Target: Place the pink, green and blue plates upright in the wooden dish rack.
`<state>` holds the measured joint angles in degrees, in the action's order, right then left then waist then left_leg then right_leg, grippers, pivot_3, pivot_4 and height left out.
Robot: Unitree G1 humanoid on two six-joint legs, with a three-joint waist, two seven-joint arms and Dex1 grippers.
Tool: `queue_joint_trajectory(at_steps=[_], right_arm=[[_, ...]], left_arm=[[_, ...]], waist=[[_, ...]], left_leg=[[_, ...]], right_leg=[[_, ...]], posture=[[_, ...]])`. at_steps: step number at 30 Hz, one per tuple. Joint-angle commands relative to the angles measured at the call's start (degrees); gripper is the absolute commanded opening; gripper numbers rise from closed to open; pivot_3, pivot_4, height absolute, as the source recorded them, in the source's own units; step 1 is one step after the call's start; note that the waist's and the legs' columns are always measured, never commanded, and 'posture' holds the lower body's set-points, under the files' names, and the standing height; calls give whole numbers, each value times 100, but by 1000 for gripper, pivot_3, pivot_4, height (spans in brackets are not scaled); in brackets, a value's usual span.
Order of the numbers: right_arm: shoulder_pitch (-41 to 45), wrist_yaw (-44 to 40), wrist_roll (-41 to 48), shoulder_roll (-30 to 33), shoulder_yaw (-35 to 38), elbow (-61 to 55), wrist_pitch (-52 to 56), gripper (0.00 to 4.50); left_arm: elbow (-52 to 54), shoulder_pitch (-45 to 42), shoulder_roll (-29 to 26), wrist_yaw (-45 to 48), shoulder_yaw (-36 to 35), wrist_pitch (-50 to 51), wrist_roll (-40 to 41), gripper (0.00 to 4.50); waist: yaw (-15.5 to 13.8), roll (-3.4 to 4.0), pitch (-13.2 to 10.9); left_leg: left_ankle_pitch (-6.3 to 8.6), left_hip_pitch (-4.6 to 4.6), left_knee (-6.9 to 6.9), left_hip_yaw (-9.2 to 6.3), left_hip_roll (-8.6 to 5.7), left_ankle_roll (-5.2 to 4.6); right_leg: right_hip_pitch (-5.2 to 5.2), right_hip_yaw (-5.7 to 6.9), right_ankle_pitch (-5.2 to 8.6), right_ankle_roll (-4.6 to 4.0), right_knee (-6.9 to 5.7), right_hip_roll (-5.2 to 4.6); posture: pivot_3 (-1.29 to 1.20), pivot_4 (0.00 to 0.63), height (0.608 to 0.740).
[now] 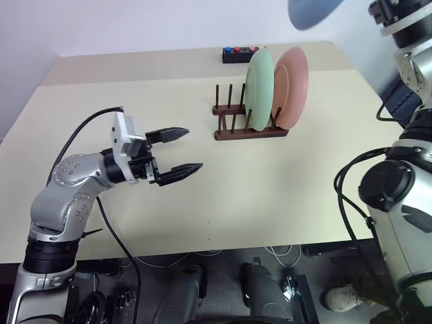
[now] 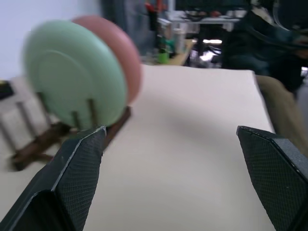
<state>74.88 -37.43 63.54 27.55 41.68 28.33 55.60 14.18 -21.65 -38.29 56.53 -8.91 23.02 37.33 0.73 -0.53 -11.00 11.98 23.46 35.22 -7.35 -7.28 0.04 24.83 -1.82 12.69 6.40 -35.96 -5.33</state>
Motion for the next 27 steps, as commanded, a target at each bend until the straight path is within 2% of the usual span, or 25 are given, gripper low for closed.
queue_joint_trajectory(at_steps=[1, 5, 7, 9, 14, 18, 27], right_arm=[[16, 345, 1037, -132, 163, -579, 563, 49], [-366, 772, 1597, -543, -50, -860, 885, 49], [-681, 942, 1452, -821, -379, -1194, 755, 49], [-968, 1129, 932, -1080, -829, -1435, 396, 49], [-1277, 1271, 889, -1498, -1256, -1775, 121, 49], [-1485, 1248, 870, -1656, -1516, -1951, 101, 49], [-1782, 999, -25, -1713, -2207, -2004, -599, 49]], left_arm=[[5, 61, -185, 11, -363, -246, -97, 4500], [39, 294, -270, -68, -592, -303, -125, 4500], [32, 378, -297, -123, -686, -358, -165, 4500], [30, 463, -329, -195, -805, -410, -213, 4500], [-51, 642, -419, -301, -1055, -547, -309, 4500], [-87, 671, -421, -358, -1109, -584, -335, 4500], [-30, 623, -399, -434, -1045, -620, -351, 4500]], waist=[[0, 0, 0], [29, 1, 6], [34, 1, 7], [63, 3, 7], [79, 4, 7], [40, 1, 8], [48, 0, 9]], left_leg=[[0, 0, 0, 1, -2, 0], [0, 0, -1, 2, 1, -1], [0, -1, 0, 2, 2, 0], [0, -1, 1, 5, 2, 0], [-1, 8, -1, 16, 2, 1], [-1, 9, 1, 16, 2, 1], [-1, 9, 1, 17, 2, 1]], right_leg=[[0, 0, 0, 0, 0, -2], [1, 0, 0, 0, -3, -2], [3, -1, 0, 0, -7, -2], [6, -3, -1, -1, -12, -1], [27, -15, -1, 0, -22, 1], [27, -15, -1, 0, -20, 3], [28, -15, -2, -1, -20, 12]], posture=[[0, 150, 740], [0, 150, 740], [0, 150, 740], [0, 150, 740], [0, 150, 740], [0, 150, 740], [0, 150, 740]])
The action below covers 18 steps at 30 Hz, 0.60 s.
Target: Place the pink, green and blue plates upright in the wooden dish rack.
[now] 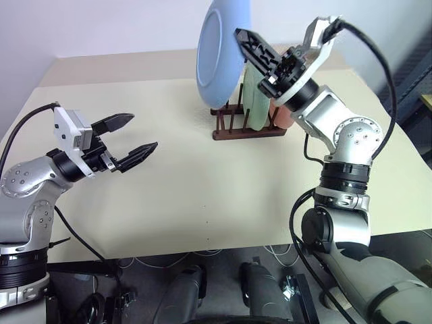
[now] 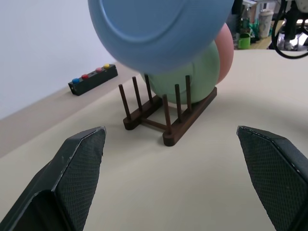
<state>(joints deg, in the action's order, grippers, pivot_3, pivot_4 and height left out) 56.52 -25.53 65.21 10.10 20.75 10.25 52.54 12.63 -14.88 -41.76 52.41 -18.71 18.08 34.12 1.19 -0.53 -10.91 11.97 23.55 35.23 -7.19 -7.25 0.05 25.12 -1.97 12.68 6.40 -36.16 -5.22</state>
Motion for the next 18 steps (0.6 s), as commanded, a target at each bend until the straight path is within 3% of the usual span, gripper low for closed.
queue_joint_trajectory(at_steps=[1, 18], right_arm=[[40, -230, -299, 24, -173, -172, -385, 49], [41, -816, -1496, -75, -652, 569, -1388, 49]], left_arm=[[137, -59, -48, -33, -64, -122, -24, 4500], [397, -62, 33, -218, -51, -4, 107, 4500]], waist=[[3, 0, 0], [4, 0, 0]], left_leg=[[0, 0, 0, 0, 0, 0], [0, 0, 0, 0, 3, 1]], right_leg=[[0, 0, 0, 0, 0, 1], [0, -1, -1, -2, 1, 8]], posture=[[0, 150, 740], [0, 150, 740]])
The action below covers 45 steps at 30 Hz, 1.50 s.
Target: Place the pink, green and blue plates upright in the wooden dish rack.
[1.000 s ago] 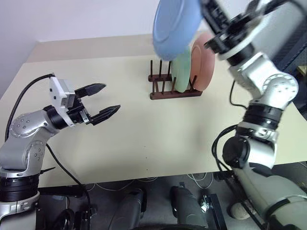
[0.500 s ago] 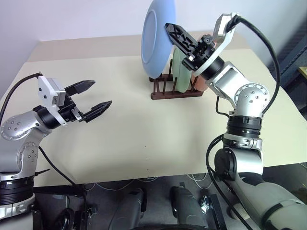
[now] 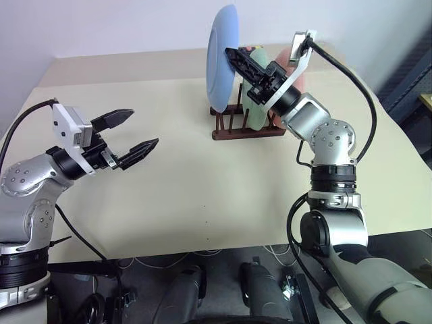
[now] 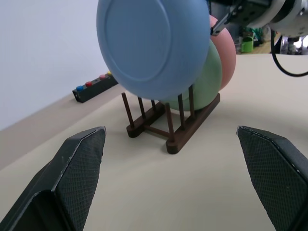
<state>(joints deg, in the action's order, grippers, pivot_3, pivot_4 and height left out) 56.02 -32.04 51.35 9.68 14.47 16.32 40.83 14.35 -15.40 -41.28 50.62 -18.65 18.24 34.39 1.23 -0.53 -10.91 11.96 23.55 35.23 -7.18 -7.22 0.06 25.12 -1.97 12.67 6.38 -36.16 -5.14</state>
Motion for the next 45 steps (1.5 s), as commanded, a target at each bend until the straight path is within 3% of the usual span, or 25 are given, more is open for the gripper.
queue_joint_trajectory(at_steps=[1, 23, 28, 31, 38, 45], right_arm=[[83, -190, -154, -38, -33, -11, -254, 49], [-83, -455, -1010, 42, -240, 472, -480, 49], [-198, -619, -1488, 116, -623, 507, -705, 49], [-183, -695, -1523, 88, -601, 551, -743, 930], [-72, -656, -1652, 65, -523, 659, -843, 4412], [-31, -723, -1986, 101, -630, 417, -1496, 4470]], left_arm=[[243, 8, -16, -41, -68, -15, 88, 4500], [210, 86, -43, 37, -105, -61, 147, 4500], [203, 98, -55, 42, -108, -72, 128, 4500], [200, 102, -52, 36, -101, -84, 108, 4500], [184, 83, -53, 32, -93, -86, 102, 4500], [192, 68, -58, 35, -94, -78, 115, 4500]], waist=[[0, 0, 0], [4, 0, 0], [4, 0, 0], [8, 0, 0], [0, 0, 0], [0, 0, 0]], left_leg=[[0, 0, 0, 0, 0, 0], [-1, 0, -1, 1, 1, 2], [-1, 0, -1, 2, 2, 2], [-1, -1, -1, 2, 3, 2], [-1, -1, -1, 3, 3, 2], [-1, 0, -1, 3, 3, 2]], right_leg=[[0, 0, 0, 0, 0, 0], [1, -1, -1, -2, 1, 2], [1, -2, -1, -2, 1, 2], [1, -2, -1, -2, 1, 3], [1, -2, -2, -3, 2, 4], [1, -2, -2, -3, 2, 4]], posture=[[0, 150, 740], [0, 150, 740], [0, 150, 740], [0, 150, 740], [0, 150, 740], [0, 150, 740]])
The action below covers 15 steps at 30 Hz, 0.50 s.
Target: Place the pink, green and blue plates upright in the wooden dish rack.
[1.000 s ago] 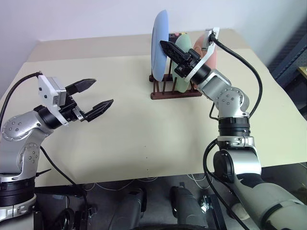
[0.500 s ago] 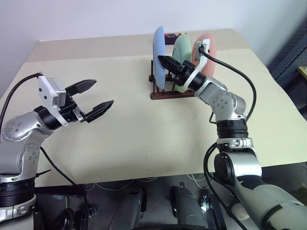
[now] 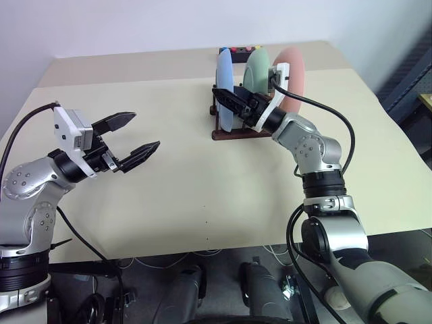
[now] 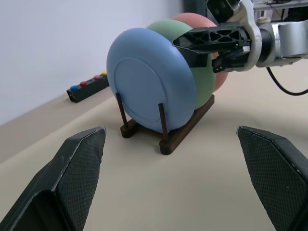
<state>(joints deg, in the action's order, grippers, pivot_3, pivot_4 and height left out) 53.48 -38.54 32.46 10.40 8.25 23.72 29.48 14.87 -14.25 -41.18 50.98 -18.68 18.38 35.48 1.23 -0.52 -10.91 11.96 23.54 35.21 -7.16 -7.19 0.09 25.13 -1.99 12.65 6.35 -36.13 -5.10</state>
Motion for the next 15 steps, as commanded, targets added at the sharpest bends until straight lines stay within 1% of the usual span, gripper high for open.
queue_joint_trajectory(at_steps=[1, 9, 12, 15], right_arm=[[224, -106, -163, 55, -48, -356, -444, 4470], [188, -186, -261, 121, -111, -627, -559, 4470], [194, -86, -218, 115, 36, -725, -703, 4470], [176, 75, -254, 93, 208, -781, -1134, 4470]], left_arm=[[142, -47, -68, 0, -91, -89, 10, 4500], [147, -91, -51, -4, -37, -72, 12, 4500], [141, -90, -45, 1, -30, -78, 10, 4500], [98, -124, -43, 10, -13, -97, -8, 4500]], waist=[[1, 0, 0], [-1, 0, 0], [-2, 0, 0], [-4, 0, 0]], left_leg=[[0, 0, 0, 0, 0, 0], [0, 0, 0, 0, 0, 1], [0, 0, 0, 0, 0, 1], [0, 0, 0, 0, 0, 1]], right_leg=[[0, 0, 0, 0, 0, 0], [0, 0, 0, 0, 0, 0], [0, 0, 0, 0, 0, 0], [0, 0, 0, 0, 0, 1]], posture=[[0, 150, 740], [0, 150, 740], [0, 150, 740], [0, 150, 740]])
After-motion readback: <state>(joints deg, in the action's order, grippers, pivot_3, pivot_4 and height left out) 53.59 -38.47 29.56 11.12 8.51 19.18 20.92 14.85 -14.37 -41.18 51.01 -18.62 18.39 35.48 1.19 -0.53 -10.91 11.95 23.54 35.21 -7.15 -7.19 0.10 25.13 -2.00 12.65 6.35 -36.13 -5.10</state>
